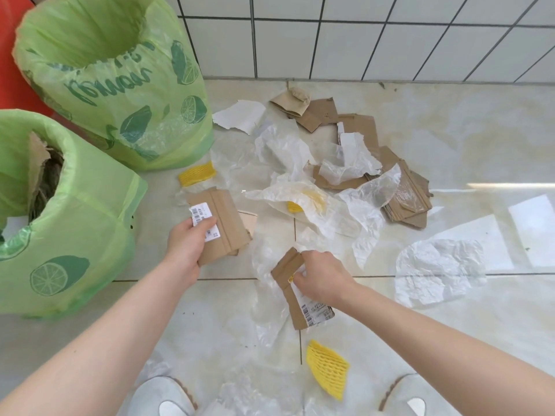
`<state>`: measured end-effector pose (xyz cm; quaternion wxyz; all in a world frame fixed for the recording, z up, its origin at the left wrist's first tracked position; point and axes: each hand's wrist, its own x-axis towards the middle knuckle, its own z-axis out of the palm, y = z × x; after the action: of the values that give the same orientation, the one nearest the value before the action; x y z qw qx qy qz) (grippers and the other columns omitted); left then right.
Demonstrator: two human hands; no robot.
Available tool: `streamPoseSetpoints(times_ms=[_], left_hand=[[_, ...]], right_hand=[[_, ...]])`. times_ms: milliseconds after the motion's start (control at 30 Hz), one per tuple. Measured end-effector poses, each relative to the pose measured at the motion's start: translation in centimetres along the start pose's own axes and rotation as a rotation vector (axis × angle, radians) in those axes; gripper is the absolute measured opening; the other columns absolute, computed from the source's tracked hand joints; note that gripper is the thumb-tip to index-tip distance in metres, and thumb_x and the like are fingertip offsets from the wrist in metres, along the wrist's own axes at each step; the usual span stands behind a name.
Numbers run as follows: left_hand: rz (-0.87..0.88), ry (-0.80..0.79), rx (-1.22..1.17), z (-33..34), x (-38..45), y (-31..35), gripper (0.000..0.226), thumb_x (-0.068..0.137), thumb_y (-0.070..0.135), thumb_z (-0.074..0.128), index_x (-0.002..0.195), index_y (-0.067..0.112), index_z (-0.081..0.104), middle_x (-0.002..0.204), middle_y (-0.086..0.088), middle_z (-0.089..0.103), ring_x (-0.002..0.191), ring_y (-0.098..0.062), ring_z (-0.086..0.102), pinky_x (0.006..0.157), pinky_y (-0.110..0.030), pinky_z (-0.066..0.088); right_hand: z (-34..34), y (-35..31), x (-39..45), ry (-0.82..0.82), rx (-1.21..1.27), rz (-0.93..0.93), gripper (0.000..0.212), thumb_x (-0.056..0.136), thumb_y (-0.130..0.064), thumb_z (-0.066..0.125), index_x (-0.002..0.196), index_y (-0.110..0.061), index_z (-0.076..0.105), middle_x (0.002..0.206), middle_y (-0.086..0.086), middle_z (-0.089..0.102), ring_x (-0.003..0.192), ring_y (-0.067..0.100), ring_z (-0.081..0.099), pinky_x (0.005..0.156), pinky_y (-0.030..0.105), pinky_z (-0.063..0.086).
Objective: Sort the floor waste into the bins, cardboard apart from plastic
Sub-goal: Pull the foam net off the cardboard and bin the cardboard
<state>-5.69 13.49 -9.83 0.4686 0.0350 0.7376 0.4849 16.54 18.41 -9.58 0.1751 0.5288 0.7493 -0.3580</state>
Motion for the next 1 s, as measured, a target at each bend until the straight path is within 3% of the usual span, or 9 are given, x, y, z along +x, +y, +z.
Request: streamPoseSetpoints(times_ms=[200,400,500,567,667,733,833,900,1000], left_hand=[[0.094,-0.049,-0.058,0.0,0.3,2.0,0.011,0.09,0.017,0.062,0.101,0.018,0.062,0.099,-0.006,0.068,0.08,-0.02,0.064,0.066,-0.031,0.051],[0.13,-0.128,0.002,2.5,-0.3,2.5,0.023,0.087,0.016,0.066,0.109,0.016,0.057,0.105,-0.007,0.067,0.086,-0.021,0.065,0.073,-0.036,0.054],[0.177,-0.15,0.055,4.1,-0.5,3.1,0.02,0.085,0.014,0.069,0.101,0.017,0.058,0.1,-0.004,0.068,0.085,-0.02,0.066,0.08,-0.042,0.054],[0.202,-0.141,0.05,5.1,-0.6,3.7,0.025,0.084,0.013,0.07,0.104,0.018,0.056,0.098,-0.001,0.068,0.083,-0.018,0.066,0.08,-0.04,0.055],[0.157,-0.138,-0.042,6.1,-0.4,4.6,0.036,0.083,0.012,0.071,0.113,0.019,0.051,0.098,-0.001,0.067,0.077,-0.014,0.066,0.065,-0.031,0.054],[0.095,-0.178,-0.095,6.2,-0.2,5.0,0.036,0.083,0.013,0.071,0.116,0.014,0.056,0.1,-0.004,0.069,0.075,-0.014,0.067,0.06,-0.027,0.055],[0.015,-0.235,-0.126,6.3,-0.1,5.1,0.031,0.083,0.015,0.071,0.111,0.005,0.065,0.094,-0.007,0.071,0.069,-0.013,0.069,0.057,-0.022,0.055],[-0.003,-0.246,-0.102,6.3,-0.1,4.8,0.025,0.082,0.015,0.071,0.105,0.006,0.067,0.09,-0.006,0.072,0.063,-0.011,0.07,0.052,-0.021,0.054],[0.007,-0.269,-0.002,6.4,-0.2,4.4,0.02,0.083,0.017,0.07,0.102,0.011,0.067,0.091,-0.005,0.072,0.068,-0.014,0.07,0.057,-0.027,0.057]], right_hand=[[-3.6,0.0,-1.4,0.036,0.226,-0.034,0.018,0.082,-0.03,0.05,0.091,-0.019,0.061,0.088,0.002,0.067,0.08,0.021,0.065,0.07,0.037,0.057],[-9.2,2.1,0.4,0.436,0.227,-0.052,0.024,0.093,-0.024,0.047,0.111,-0.01,0.055,0.093,0.009,0.065,0.088,0.029,0.061,0.067,0.033,0.047],[-10.2,3.4,2.4,0.561,0.049,-0.032,0.017,0.097,-0.021,0.04,0.107,-0.008,0.046,0.074,0.007,0.057,0.076,0.033,0.057,0.057,0.036,0.041],[-9.6,3.5,3.6,0.503,-0.103,-0.046,0.007,0.095,-0.016,0.038,0.099,-0.012,0.042,0.076,0.006,0.055,0.074,0.032,0.054,0.055,0.034,0.036],[-6.9,2.7,4.1,0.27,-0.301,-0.122,0.02,0.093,-0.016,0.041,0.113,-0.017,0.044,0.105,0.01,0.058,0.091,0.033,0.058,0.065,0.033,0.038],[-4.8,1.7,3.2,0.166,-0.363,-0.236,0.019,0.094,-0.019,0.043,0.113,-0.018,0.044,0.106,0.008,0.056,0.096,0.032,0.059,0.066,0.034,0.038],[-3.2,0.9,0.9,0.052,-0.314,-0.367,0.004,0.094,-0.022,0.041,0.096,-0.018,0.043,0.097,0.007,0.056,0.089,0.032,0.057,0.064,0.033,0.038],[-3.9,1.1,-0.1,0.026,-0.227,-0.353,0.008,0.093,-0.022,0.04,0.086,-0.018,0.038,0.087,0.006,0.054,0.08,0.032,0.053,0.063,0.035,0.041],[-6.3,2.6,-0.2,0.073,-0.059,-0.257,0.012,0.092,-0.022,0.044,0.092,-0.012,0.049,0.088,0.01,0.061,0.085,0.033,0.058,0.07,0.04,0.049]])
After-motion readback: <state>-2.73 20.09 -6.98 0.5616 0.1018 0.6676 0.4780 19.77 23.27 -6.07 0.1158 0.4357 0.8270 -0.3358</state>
